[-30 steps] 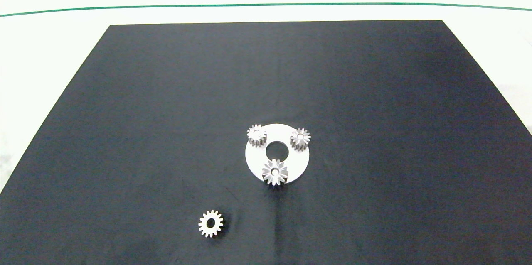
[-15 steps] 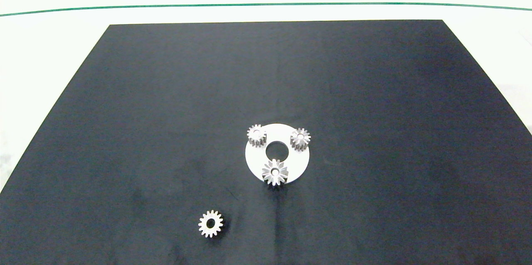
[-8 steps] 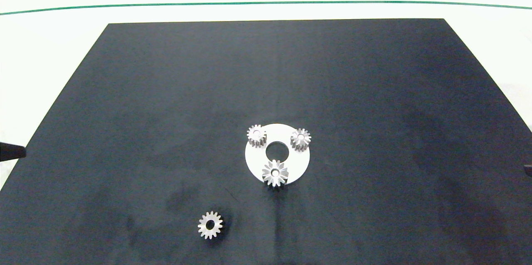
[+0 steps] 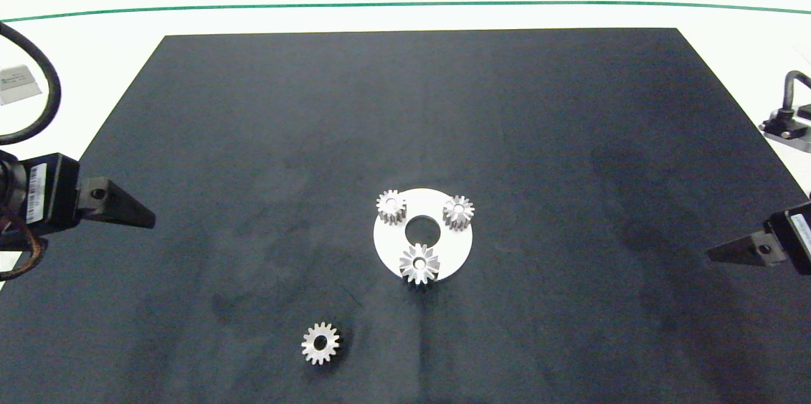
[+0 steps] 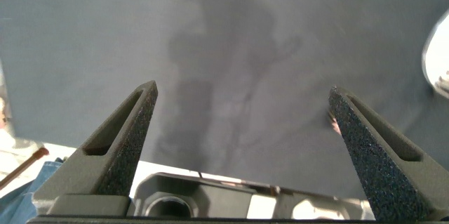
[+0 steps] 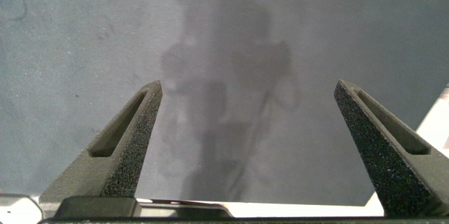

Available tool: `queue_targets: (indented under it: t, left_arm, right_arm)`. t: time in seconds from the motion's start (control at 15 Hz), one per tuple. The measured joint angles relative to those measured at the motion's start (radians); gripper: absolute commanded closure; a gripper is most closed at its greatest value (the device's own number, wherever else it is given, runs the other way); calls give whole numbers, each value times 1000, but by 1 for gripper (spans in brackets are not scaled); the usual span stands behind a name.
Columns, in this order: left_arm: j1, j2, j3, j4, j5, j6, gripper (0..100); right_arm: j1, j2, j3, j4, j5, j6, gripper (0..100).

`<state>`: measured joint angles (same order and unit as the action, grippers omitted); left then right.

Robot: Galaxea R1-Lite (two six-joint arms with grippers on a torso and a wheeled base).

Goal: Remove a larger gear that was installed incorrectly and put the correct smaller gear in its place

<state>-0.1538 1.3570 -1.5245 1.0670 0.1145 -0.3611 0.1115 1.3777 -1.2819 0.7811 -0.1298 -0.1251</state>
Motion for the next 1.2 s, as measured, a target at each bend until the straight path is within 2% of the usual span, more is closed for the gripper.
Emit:
queue_targets:
  t: [0.27, 0.6, 0.8, 0.87, 1.0, 1.13, 1.2]
  left_arm:
    - [-39, 15, -6, 19, 3, -5, 0]
    - [-43, -3, -6, 21, 6, -3, 0]
    - [-44, -23, -6, 24, 7, 0, 0]
    - [-45, -33, -6, 32, 7, 1, 0]
    - [-63, -62, -16, 61, 7, 2, 0]
    - [-69, -82, -34, 77, 7, 2, 0]
    - [-70, -90, -39, 78, 7, 2, 0]
  right_arm:
    - [38, 43, -8, 3, 0, 24, 0]
    - [74, 50, 5, 3, -3, 37, 0]
    - [129, 57, 5, 2, -7, 71, 0]
    - [166, 66, 5, 1, -15, 85, 0]
    - [255, 109, -39, 0, -53, 98, 0]
    - [327, 170, -129, 3, -87, 96, 0]
    - [369, 203, -186, 10, -100, 82, 0]
